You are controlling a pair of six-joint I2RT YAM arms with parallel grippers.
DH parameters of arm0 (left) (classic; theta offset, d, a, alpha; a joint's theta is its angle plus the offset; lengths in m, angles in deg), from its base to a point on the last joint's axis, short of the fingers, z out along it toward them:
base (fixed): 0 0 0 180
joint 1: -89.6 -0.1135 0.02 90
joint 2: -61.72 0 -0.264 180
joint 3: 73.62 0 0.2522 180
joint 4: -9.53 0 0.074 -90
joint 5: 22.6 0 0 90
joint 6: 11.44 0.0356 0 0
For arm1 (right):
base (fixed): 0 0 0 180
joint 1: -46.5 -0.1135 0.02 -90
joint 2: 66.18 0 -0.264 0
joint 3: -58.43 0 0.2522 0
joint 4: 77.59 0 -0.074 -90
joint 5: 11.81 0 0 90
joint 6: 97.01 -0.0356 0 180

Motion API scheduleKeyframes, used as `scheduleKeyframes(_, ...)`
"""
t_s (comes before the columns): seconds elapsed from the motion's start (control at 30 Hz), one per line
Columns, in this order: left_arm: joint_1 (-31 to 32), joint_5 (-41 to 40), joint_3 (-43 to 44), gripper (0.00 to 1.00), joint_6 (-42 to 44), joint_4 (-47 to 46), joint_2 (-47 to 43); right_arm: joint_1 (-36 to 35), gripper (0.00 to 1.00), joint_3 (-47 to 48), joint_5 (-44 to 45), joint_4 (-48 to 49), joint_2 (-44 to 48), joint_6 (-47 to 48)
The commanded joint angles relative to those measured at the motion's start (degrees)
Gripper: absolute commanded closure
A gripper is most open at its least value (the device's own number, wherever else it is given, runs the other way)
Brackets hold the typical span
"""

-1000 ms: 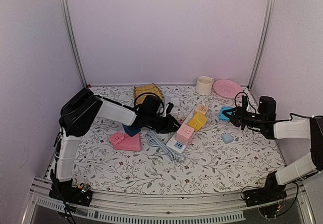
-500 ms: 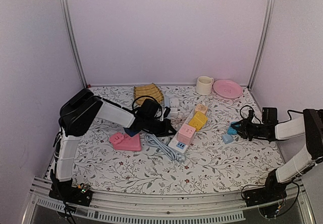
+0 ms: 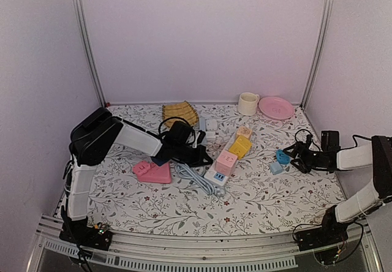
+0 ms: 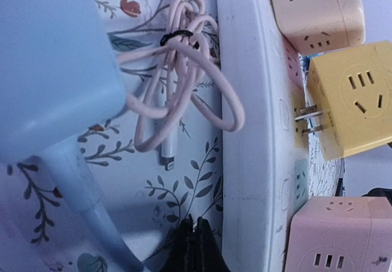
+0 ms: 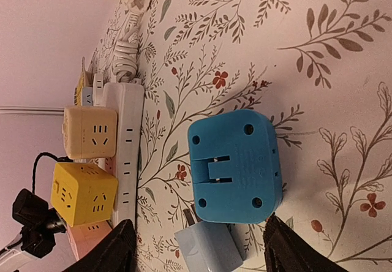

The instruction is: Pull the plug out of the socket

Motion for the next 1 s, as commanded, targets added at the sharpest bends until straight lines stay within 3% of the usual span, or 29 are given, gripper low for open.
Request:
scheduleKeyframes(0.0, 0.6, -1.6, -4.5, 1.0, 1.2, 4.2, -1.5, -0.2, 0.22, 1.1, 4.3, -6.3, 6.1, 3.7)
scheduleKeyframes(0.33, 3.0, -3.3, -11.9, 0.98, -0.3, 1.4, -5.2, -14.1, 0.12, 5.0, 13.0, -14.5, 13.9, 3.1)
scheduleKeyframes(0.63, 9.1, -4.1, -13.2, 0.97, -3.5, -1.0, -4.8, -28.1, 0.08, 15.9, 20.4, -15.4, 3.9, 1.1)
scheduleKeyframes(0.97, 11.4, -4.3, -12.1, 0.97, -4.2, -2.0, -4.6, -33.4, 0.02, 24.2, 26.2, -19.1, -4.6, 1.3)
